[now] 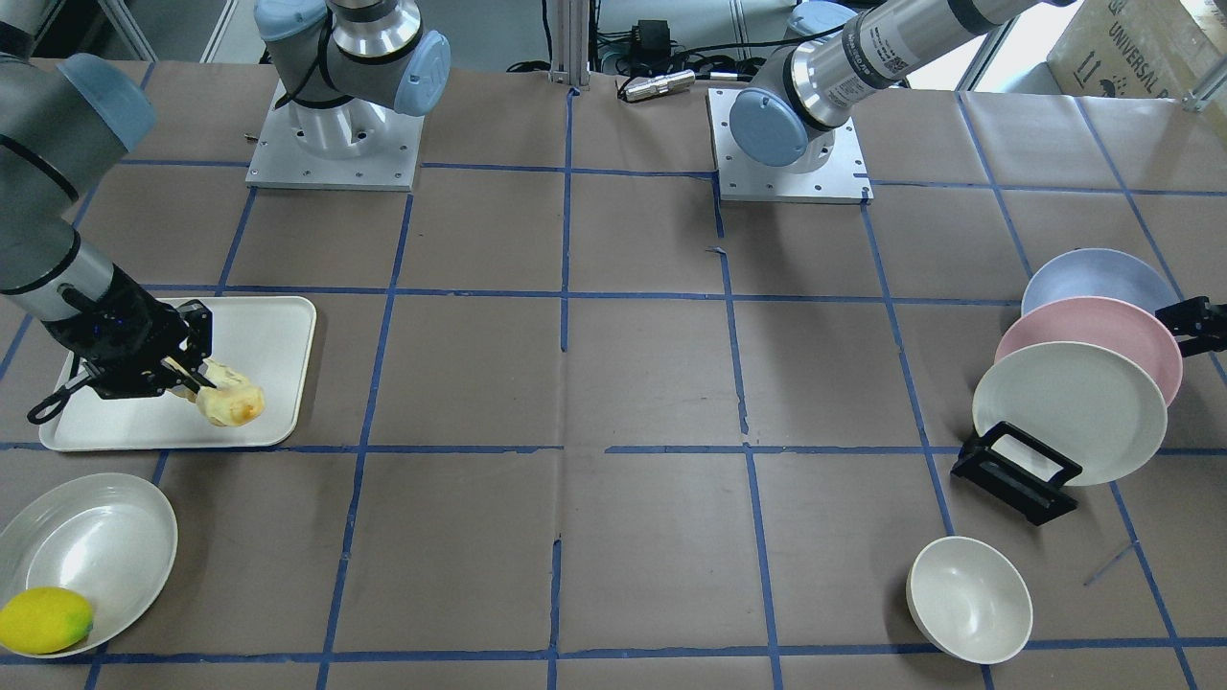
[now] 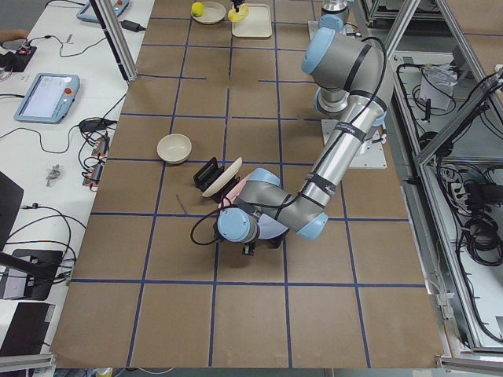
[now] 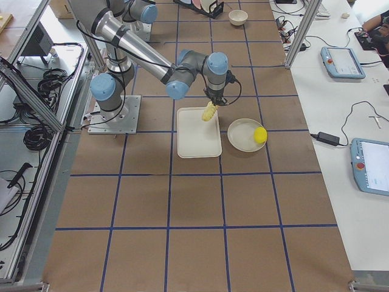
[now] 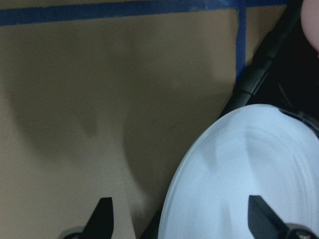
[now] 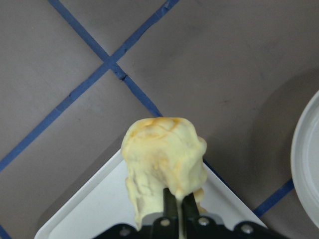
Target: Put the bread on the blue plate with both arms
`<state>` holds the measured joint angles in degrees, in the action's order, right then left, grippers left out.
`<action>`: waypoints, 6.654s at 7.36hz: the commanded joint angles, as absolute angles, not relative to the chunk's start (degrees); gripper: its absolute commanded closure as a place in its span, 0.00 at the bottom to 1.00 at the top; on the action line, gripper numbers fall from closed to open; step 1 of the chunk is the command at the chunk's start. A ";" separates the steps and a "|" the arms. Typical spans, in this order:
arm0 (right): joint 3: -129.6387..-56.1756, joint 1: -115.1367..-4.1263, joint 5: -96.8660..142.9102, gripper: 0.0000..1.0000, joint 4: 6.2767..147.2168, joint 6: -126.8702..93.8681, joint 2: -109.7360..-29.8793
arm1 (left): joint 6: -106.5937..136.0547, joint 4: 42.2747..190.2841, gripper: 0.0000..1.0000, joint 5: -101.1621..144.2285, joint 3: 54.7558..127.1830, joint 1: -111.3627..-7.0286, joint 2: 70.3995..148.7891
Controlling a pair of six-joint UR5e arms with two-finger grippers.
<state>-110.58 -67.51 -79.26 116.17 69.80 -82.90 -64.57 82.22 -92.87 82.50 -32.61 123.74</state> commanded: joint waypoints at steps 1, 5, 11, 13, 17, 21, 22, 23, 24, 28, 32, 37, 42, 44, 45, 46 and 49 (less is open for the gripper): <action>-107.24 -67.76 -79.54 0.85 102.19 67.68 -91.98 | -65.74 82.44 0.60 -95.10 82.53 -32.61 124.27; -93.83 -72.66 -82.95 0.84 79.85 56.63 -97.82 | -65.83 83.76 0.82 -95.27 81.83 -32.61 123.32; -92.81 -80.77 -83.15 0.81 80.86 48.16 -97.21 | -70.47 90.95 0.87 -99.05 80.50 -31.56 113.50; -92.81 -80.77 -83.14 0.80 80.69 48.16 -96.60 | -71.10 94.02 0.87 -99.05 82.43 -30.67 106.29; -92.81 -80.68 -83.06 0.79 80.95 48.51 -96.42 | -69.09 96.68 0.87 -94.32 95.93 -35.40 87.07; -92.99 -80.68 -82.62 0.78 80.95 49.92 -96.33 | -43.16 94.50 0.86 -85.62 104.76 -57.75 82.34; -92.99 -80.68 -82.62 0.77 80.95 50.18 -96.33 | -34.28 90.74 0.85 -82.65 105.37 -65.58 84.01; -93.08 -80.77 -82.36 0.77 81.03 50.10 -96.24 | -26.10 88.79 0.85 -82.18 105.55 -72.79 86.55; -94.12 -80.60 -82.53 0.75 83.65 50.18 -94.94 | -19.23 87.99 0.86 -77.91 105.73 -78.08 88.49; -95.01 -80.51 -83.14 0.75 84.73 49.57 -95.27 | 5.65 71.43 0.86 -65.69 107.31 -91.11 99.02; -94.75 -81.29 -82.36 0.76 84.64 48.00 -95.45 | 10.63 55.03 0.86 -65.92 108.89 -96.85 107.84; -95.36 -99.02 -83.22 0.76 106.19 28.67 -81.17 | 9.58 42.90 0.00 -65.92 109.16 -95.98 112.67; -94.48 -105.99 -83.15 0.74 119.44 20.14 -70.49 | -4.70 60.76 0.00 -78.00 109.51 -85.01 96.90; -95.18 -107.57 -84.45 0.09 124.07 18.81 -68.57 | -7.03 75.07 0.00 -86.80 106.37 -84.29 88.63; -95.01 -107.75 -85.68 0.01 126.02 18.29 -67.42 | -7.03 80.98 0.00 -88.66 102.17 -85.07 87.81; -94.84 -108.36 -85.87 0.00 126.12 18.11 -67.15 | -7.03 86.95 0.00 -88.77 97.17 -85.43 88.32; -95.62 -103.91 -91.65 0.01 122.37 24.59 -70.38 | -7.03 91.30 0.00 -90.68 91.68 -88.33 88.59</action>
<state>-95.28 -106.27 -89.06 124.64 21.75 -68.40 -7.02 89.26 -89.19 93.50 -87.46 88.58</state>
